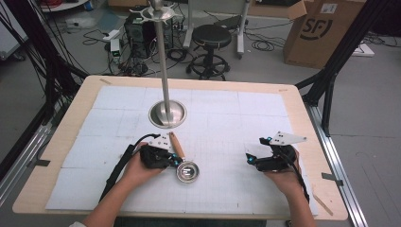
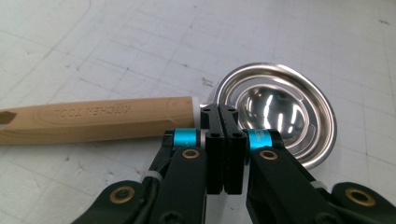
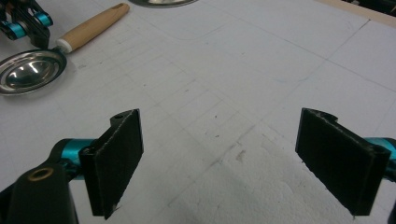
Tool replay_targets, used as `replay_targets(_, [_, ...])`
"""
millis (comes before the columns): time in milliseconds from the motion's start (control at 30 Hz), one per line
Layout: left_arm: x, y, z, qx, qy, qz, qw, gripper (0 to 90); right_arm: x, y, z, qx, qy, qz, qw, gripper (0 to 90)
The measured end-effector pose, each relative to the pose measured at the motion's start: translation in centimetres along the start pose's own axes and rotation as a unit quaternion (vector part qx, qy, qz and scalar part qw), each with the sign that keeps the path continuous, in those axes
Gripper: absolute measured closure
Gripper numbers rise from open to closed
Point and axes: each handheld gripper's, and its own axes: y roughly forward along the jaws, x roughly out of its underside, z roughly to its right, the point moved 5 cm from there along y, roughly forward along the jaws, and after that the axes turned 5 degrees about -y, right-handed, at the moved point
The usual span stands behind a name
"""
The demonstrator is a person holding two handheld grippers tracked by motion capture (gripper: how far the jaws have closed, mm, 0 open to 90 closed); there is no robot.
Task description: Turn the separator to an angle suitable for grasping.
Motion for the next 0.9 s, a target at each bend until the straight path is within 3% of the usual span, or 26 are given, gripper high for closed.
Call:
replay_targets(133, [-1.1,-0.8,-1.4,-0.02,-0.012,0.029,0.9993,89.0,0.0,0.1,0.0,0.0,0.0,-0.001,1.0,13.7])
replay_targets(267, [-2.4,-0.7,-3.1,-0.037,-0.025,0.041,0.9982,89.2,0.0,0.2,-0.1,-0.001,0.0,-0.003,1.0,13.7])
replay_targets(400, [-3.1,0.5,-4.9,-0.066,-0.024,0.019,0.9974,89.2,0.1,0.2,-0.1,0.0,0.002,-0.005,1.0,13.8])
replay_targets(433, [-3.2,0.8,-5.3,-0.072,-0.028,0.02,0.9969,89.2,0.1,0.2,0.0,0.0,0.001,-0.005,1.0,13.7])
replay_targets(467, [-3.1,1.0,-6.3,-0.084,-0.038,0.006,0.9957,89.2,0.1,0.2,-0.1,-0.001,0.003,-0.005,1.0,13.7])
replay_targets(567, [-3.0,1.1,-7.1,-0.087,-0.051,0.004,0.9949,89.2,0.1,0.3,-0.1,-0.002,0.002,-0.006,1.0,13.7])
replay_targets(767, [-2.1,0.8,-7.8,-0.092,-0.068,-0.019,0.9932,89.3,0.2,0.3,-0.2,-0.003,-0.002,-0.011,0.9999,13.7])
replay_targets(900, [-1.8,0.8,-7.5,-0.096,-0.061,-0.033,0.993,89.3,0.2,0.1,-0.2,0.001,-0.002,-0.007,1.0,13.7])
